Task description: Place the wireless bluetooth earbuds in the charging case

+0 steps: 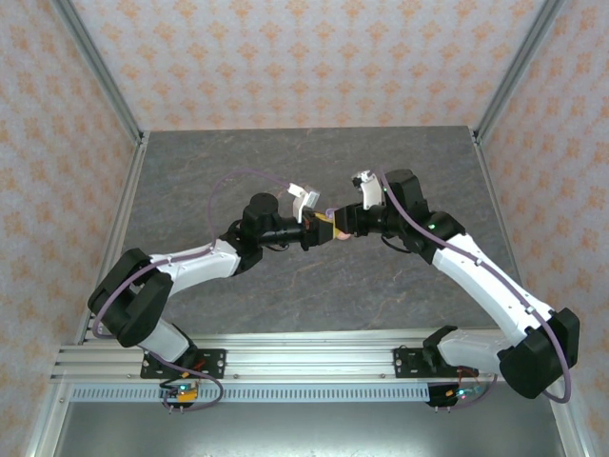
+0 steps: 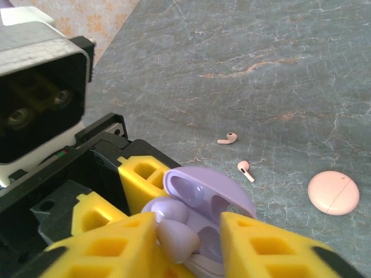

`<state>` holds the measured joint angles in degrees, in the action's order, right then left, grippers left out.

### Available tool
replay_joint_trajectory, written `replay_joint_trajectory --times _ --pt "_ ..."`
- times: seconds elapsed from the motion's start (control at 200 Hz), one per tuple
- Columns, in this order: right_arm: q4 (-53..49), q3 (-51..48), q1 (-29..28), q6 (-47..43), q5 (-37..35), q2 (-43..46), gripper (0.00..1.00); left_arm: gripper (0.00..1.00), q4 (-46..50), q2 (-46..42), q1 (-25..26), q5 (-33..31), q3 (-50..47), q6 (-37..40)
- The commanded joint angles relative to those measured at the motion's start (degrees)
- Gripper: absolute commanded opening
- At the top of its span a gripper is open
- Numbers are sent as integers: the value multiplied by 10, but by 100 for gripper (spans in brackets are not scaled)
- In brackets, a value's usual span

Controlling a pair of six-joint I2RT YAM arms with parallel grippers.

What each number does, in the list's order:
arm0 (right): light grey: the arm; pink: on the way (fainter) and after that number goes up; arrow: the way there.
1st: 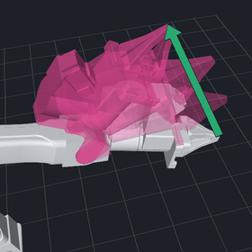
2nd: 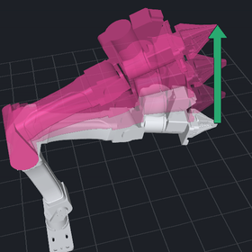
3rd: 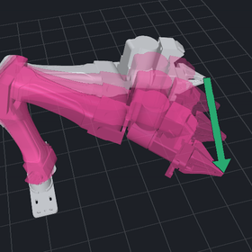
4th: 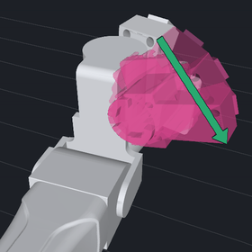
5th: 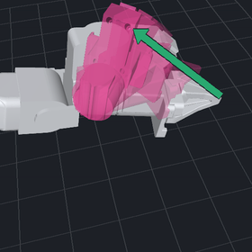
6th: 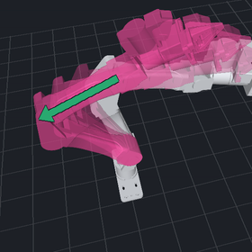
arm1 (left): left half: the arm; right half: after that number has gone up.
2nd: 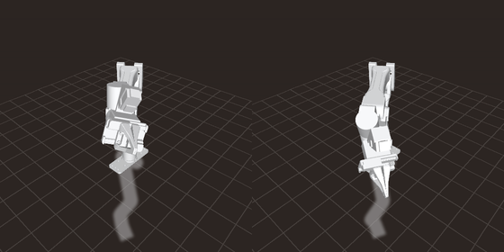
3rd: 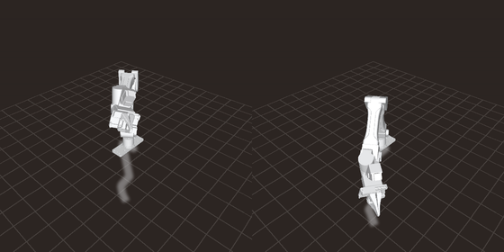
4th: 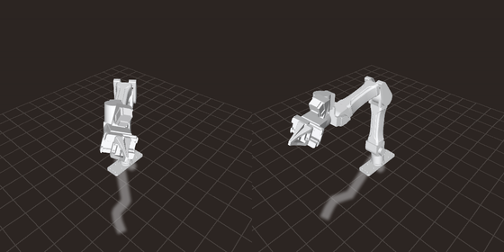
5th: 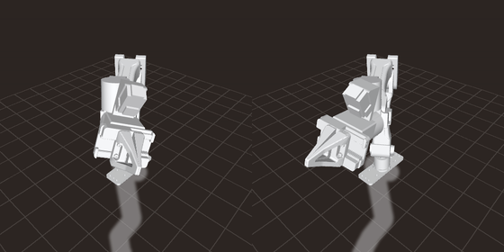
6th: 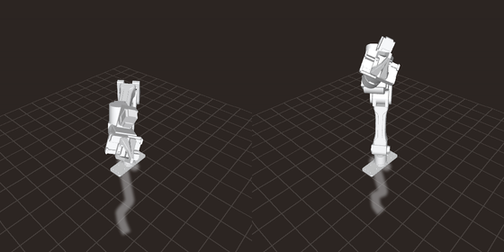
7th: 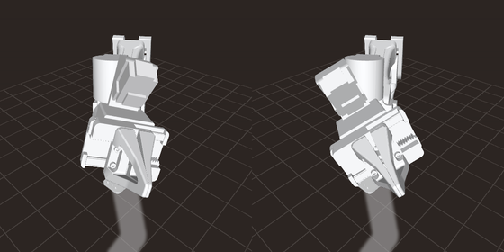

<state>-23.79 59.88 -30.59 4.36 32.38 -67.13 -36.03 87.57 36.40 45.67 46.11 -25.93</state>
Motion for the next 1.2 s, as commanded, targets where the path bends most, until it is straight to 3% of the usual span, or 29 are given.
replay_joint_trajectory --times 0.0,0.065,0.295,1.196 --pt "-25 17 -5 -7 9 1 44 0 -3 -26 5 -8 17 24" --pt "-26 19 -5 -4 1 6 51 0 8 -27 6 -9 18 35" --pt "-28 24 -5 9 -5 17 56 0 51 -38 9 -18 17 78" --pt "-51 31 -4 8 -62 12 57 0 101 -57 9 -50 17 113"
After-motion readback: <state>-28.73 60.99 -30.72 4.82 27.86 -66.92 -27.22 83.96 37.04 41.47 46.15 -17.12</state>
